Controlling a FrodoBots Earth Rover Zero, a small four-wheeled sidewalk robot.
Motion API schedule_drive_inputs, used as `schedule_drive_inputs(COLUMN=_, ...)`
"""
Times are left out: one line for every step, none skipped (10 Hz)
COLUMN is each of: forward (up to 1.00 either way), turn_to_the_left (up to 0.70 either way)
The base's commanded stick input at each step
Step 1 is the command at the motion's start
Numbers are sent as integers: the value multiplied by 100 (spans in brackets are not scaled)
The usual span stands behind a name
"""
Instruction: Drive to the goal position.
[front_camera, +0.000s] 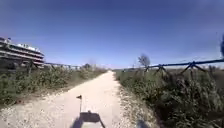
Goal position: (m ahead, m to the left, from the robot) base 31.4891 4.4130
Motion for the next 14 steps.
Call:
schedule_drive_inputs(forward=50, turn_to_the_left=0)
schedule_drive_inputs(forward=50, turn_to_the_left=0)
schedule_drive_inputs(forward=50, turn_to_the_left=0)
schedule_drive_inputs(forward=50, turn_to_the_left=0)
schedule_drive_inputs(forward=50, turn_to_the_left=0)
schedule_drive_inputs(forward=50, turn_to_the_left=0)
schedule_drive_inputs(forward=50, turn_to_the_left=0)
schedule_drive_inputs(forward=50, turn_to_the_left=0)
schedule_drive_inputs(forward=50, turn_to_the_left=0)
schedule_drive_inputs(forward=50, turn_to_the_left=0)
schedule_drive_inputs(forward=50, turn_to_the_left=0)
schedule_drive_inputs(forward=50, turn_to_the_left=0)
schedule_drive_inputs(forward=50, turn_to_the_left=0)
schedule_drive_inputs(forward=50, turn_to_the_left=0)
